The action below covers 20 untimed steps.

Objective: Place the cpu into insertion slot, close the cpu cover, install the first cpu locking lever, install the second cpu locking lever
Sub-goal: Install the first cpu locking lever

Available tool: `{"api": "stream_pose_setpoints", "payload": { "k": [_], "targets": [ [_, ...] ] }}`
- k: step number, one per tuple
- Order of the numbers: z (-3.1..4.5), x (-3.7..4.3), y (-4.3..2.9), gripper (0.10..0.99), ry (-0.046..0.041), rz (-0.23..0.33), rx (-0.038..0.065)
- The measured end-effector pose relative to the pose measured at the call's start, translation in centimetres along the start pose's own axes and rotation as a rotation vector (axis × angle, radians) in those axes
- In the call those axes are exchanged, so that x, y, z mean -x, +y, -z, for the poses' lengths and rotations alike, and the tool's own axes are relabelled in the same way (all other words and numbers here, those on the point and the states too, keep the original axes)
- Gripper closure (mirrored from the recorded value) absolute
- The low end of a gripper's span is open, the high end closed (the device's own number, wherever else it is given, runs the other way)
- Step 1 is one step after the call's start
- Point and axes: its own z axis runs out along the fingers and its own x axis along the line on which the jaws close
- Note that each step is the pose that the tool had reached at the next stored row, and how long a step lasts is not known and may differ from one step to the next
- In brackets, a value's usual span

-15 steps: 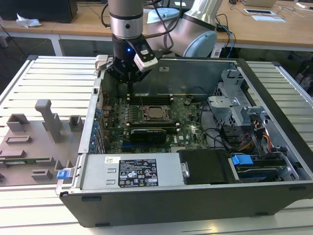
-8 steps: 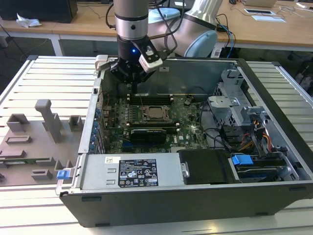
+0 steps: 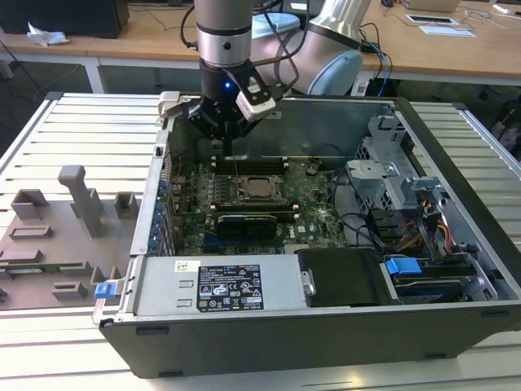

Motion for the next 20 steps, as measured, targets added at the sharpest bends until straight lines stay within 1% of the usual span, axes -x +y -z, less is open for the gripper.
{"api": "stream_pose_setpoints", "payload": {
  "k": [4, 20],
  "targets": [
    [-0.09, 0.52, -0.05, 0.98, -0.0001, 0.0, 0.0],
    [-0.49, 1.21, -0.11, 0.98, 0.0, 0.0, 0.0]
  ]
}}
